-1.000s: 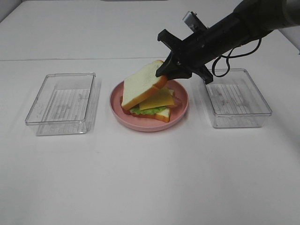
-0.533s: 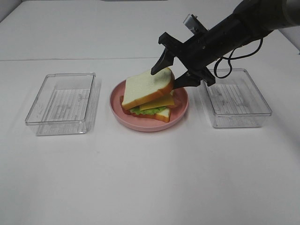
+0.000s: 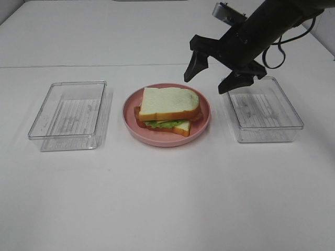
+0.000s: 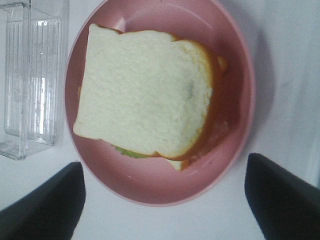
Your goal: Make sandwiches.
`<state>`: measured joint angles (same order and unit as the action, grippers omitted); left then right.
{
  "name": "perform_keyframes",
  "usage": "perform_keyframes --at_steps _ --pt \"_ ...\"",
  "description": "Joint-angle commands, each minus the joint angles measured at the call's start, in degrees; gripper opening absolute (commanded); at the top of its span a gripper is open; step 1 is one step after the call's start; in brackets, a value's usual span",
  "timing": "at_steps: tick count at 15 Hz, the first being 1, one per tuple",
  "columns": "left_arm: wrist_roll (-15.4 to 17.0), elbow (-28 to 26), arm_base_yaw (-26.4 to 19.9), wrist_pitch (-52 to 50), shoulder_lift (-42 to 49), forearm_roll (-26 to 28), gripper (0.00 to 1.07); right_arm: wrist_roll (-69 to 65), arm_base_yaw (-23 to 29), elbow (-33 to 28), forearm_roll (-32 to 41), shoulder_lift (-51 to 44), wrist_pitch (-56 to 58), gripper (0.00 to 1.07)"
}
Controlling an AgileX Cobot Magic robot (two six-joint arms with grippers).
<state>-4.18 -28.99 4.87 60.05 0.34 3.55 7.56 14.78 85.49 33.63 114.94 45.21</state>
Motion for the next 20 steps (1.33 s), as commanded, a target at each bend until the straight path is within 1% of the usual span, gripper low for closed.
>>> perform_keyframes --at_steps 1,4,5,7,8,10,11,12,14,15,16,18,20 --pt "0.2 0.3 -0.1 -0.5 1.1 0.3 0.83 -2.1 -0.1 -0.1 -8.5 -5.0 3.6 0.82" --pt "0.2 0.3 -0.1 -0.5 1.1 0.3 0.83 -2.5 -0.1 -0.1 -17.8 -12.1 9.9 0.82" --pt "0.2 0.3 -0.1 -0.5 1.1 0.3 0.83 -2.5 -0.1 -0.1 -19.4 -13.4 11.3 0.82" --pt "0.2 0.3 -0.1 -0.5 1.1 0.3 0.83 -2.5 -0.1 -0.1 -25.7 -19.4 17.9 0.82" --pt "0.2 0.3 -0.1 -0.5 1.1 0.3 0.83 -2.5 -0.1 -0.1 -27.3 -22.1 19.9 0.82" --pt "0.1 0.3 -0.1 -0.5 1.1 0.3 0.83 -2.5 -0.1 -0.9 -28.3 -26.5 22.3 0.82" --pt "0.1 0.3 -0.1 -0.5 1.1 0.3 0.83 -2.5 -0.1 -2.9 -28.4 -29.6 23.2 0.81" --pt "0.1 0.3 -0.1 -0.5 1.1 0.3 0.83 -2.6 -0.1 -5.5 -28.3 -32.9 23.5 0.81" --pt "0.1 0.3 -0.1 -0.5 1.1 0.3 0.83 -4.6 -0.1 -12.8 -28.2 -40.5 23.4 0.81" --pt "0.1 0.3 -0.1 -0.5 1.1 0.3 0.83 -7.6 -0.1 -21.0 -28.2 -48.2 23.4 0.81" --pt "0.1 0.3 -0.1 -0.5 1.1 0.3 0.83 -8.1 -0.1 -22.7 -28.2 -50.0 23.4 0.81" --pt "0.1 0.3 -0.1 -0.5 1.1 0.3 0.83 -8.5 -0.1 -31.5 -28.2 -59.1 23.4 0.81" --pt "0.1 0.3 -0.1 -0.5 1.1 0.3 0.83 -8.5 -0.1 -38.6 -28.2 -67.0 23.2 0.81"
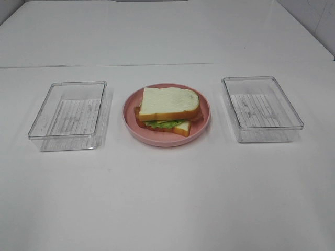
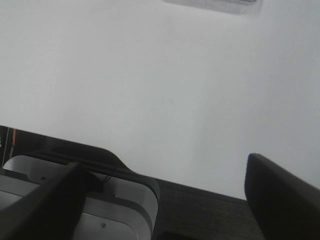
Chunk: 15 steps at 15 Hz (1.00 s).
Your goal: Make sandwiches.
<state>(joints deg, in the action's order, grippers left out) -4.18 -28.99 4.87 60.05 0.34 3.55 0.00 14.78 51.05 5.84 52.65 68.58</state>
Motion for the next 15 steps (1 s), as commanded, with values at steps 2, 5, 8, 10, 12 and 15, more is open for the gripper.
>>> perform_keyframes --at_steps 2,5,8,10,12,15 --pt "0.1 0.3 -0.1 -0.5 1.1 0.3 0.83 -0.8 -0.1 -9.5 -0.6 -11.5 -0.9 0.81" --pt "0.1 0.3 -0.1 -0.5 1.1 0.3 0.83 4.0 -0.1 -17.5 -0.7 -27.7 -3.1 0.81" --pt "-0.1 0.3 -0.1 -0.5 1.1 0.3 0.83 6.9 -0.1 -20.3 -0.9 -36.7 -5.0 0.81" --pt "-2.5 0.3 -0.1 -0.4 1.1 2.1 0.83 6.8 -0.1 -22.1 -0.9 -43.4 -7.7 0.81" --pt "-3.4 0.3 -0.1 -0.3 1.1 2.8 0.83 6.8 -0.1 -22.1 -1.0 -44.9 -7.7 0.81" --pt "-3.5 0.3 -0.1 -0.3 1.1 2.8 0.83 6.8 -0.1 -22.1 -1.3 -45.0 -7.7 0.81"
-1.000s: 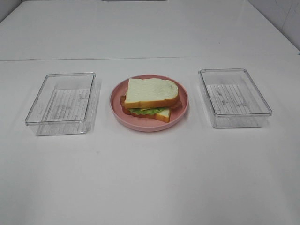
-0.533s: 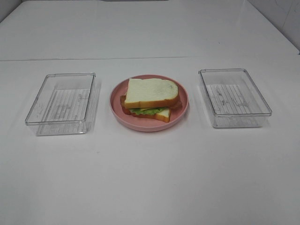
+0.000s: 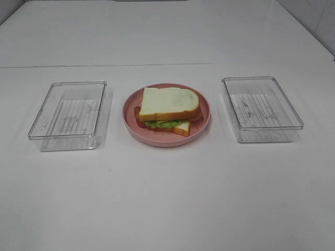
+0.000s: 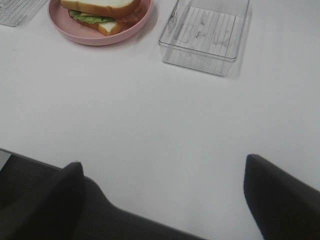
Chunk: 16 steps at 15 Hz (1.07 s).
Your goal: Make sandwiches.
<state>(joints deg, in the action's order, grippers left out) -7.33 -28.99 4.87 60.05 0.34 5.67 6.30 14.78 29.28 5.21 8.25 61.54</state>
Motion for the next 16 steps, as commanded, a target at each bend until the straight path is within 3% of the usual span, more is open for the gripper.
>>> perform_keyframes --at_steps 1,11,16 --pt "-0.3 0.3 -0.1 -0.3 1.1 0.7 0.83 0.5 -0.1 -0.3 -0.6 -0.6 -0.6 0.81" --pt "-0.2 0.2 -0.1 -0.3 1.1 0.7 0.83 0.5 -1.0 -0.3 -0.5 -0.6 -0.6 0.81" --pt "-0.2 0.2 -3.0 -0.3 1.1 0.6 0.83 0.3 -14.5 -0.3 -0.2 -2.2 -0.6 0.81"
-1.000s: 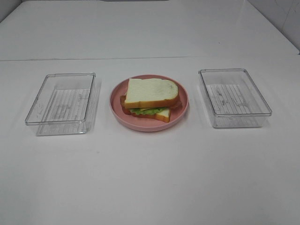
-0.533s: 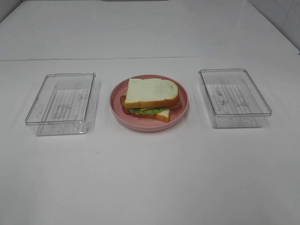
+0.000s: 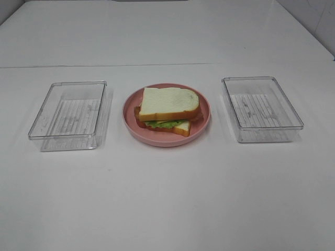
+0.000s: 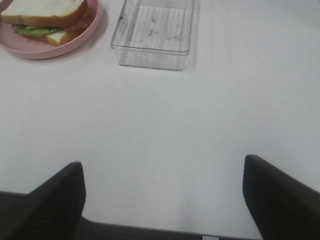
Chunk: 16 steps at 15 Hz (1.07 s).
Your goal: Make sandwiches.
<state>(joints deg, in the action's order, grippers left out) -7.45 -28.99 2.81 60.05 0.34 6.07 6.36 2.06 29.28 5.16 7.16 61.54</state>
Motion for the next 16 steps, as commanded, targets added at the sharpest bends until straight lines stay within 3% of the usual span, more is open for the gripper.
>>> perform_keyframes --at_steps 1,5,16 --pt "-0.1 0.2 -1.5 -0.3 1.1 0.2 0.83 0.3 -2.3 -0.3 -0.2 -2.9 -0.6 0.81" --pt "-0.1 0.2 -2.7 -0.3 1.3 0.2 0.83 0.3 -2.1 -0.3 0.3 -8.5 -0.6 0.8" --pt "-0.1 0.2 -2.4 -0.3 1.4 0.2 0.83 0.3 -2.1 -0.3 0.3 -8.4 -0.6 0.8"
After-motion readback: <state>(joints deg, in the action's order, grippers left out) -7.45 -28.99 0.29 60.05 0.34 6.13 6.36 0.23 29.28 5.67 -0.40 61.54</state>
